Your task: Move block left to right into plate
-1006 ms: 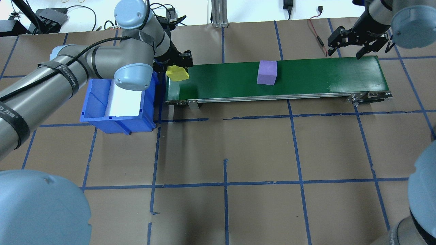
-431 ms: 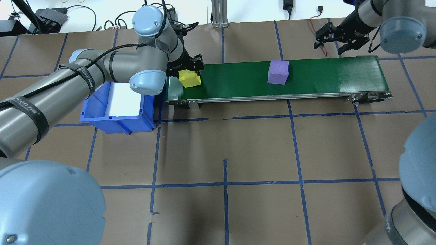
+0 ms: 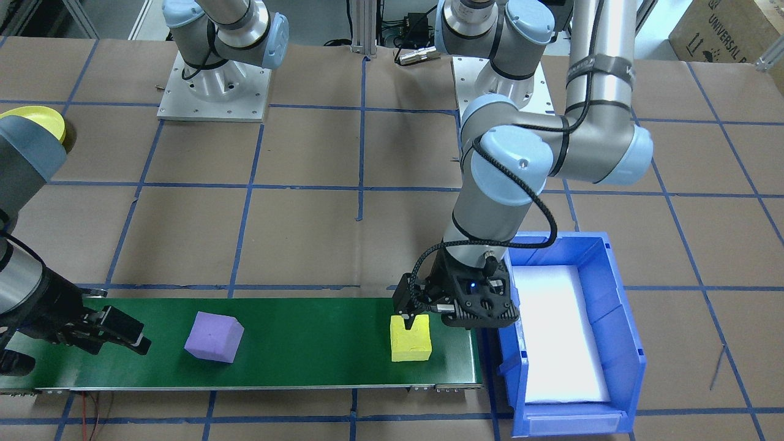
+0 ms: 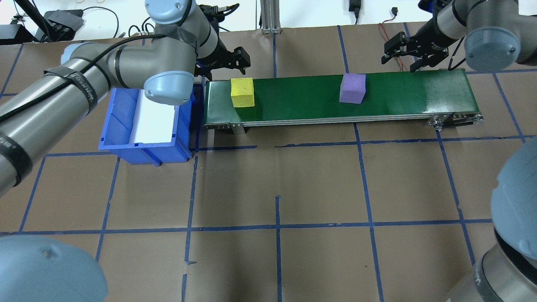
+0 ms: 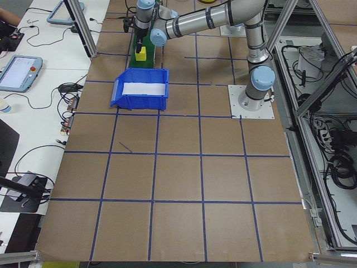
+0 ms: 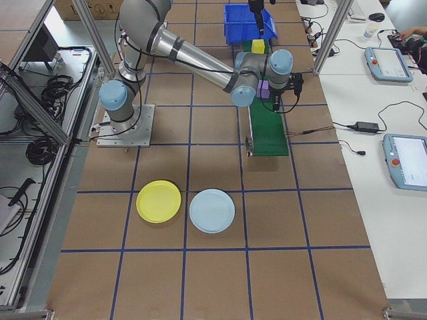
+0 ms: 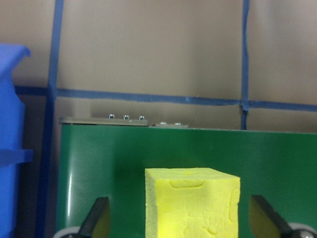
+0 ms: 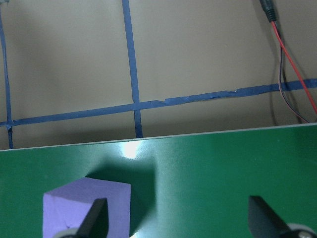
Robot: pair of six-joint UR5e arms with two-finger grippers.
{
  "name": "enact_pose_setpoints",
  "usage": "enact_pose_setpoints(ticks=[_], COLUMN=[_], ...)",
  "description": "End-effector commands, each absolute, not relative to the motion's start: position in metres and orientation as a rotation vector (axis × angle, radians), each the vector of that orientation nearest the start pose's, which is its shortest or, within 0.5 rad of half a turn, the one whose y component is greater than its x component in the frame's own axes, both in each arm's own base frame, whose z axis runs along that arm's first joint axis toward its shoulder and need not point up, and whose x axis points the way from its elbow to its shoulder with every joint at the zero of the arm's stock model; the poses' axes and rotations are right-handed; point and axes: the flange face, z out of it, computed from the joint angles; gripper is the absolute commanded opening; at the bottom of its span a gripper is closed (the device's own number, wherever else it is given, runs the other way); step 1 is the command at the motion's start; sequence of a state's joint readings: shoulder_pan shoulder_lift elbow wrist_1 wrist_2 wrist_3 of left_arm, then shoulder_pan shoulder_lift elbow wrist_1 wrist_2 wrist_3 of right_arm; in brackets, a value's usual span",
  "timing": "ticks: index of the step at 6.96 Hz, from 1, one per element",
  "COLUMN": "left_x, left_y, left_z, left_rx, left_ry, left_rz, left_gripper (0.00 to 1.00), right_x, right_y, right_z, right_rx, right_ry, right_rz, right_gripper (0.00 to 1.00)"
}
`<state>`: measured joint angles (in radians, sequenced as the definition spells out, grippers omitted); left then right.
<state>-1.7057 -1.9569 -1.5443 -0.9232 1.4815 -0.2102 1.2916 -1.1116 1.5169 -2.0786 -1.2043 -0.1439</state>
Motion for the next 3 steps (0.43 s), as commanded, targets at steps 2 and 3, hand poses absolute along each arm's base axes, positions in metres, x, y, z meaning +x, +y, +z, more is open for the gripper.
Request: enact_pose_setpoints(ticks=[2,3], left_x=[-0.170,-0.155], left_y=[-0.564,-0.551], left_z=[0.449,0.459], left_rx=[-0.233,-0.273], left_ry=[3.186,3.181], left_rz=[-0.281,-0.241], left_gripper=[1.00,1.00], right_x=[-0.015,-0.010], right_y=[-0.675,-0.670], right_z=[0.304,0.295], right_rx=[0.170,0.169], right_ry=[2.788,2.785], right_rz=[-0.238,-0.205], right_gripper=[1.00,1.00])
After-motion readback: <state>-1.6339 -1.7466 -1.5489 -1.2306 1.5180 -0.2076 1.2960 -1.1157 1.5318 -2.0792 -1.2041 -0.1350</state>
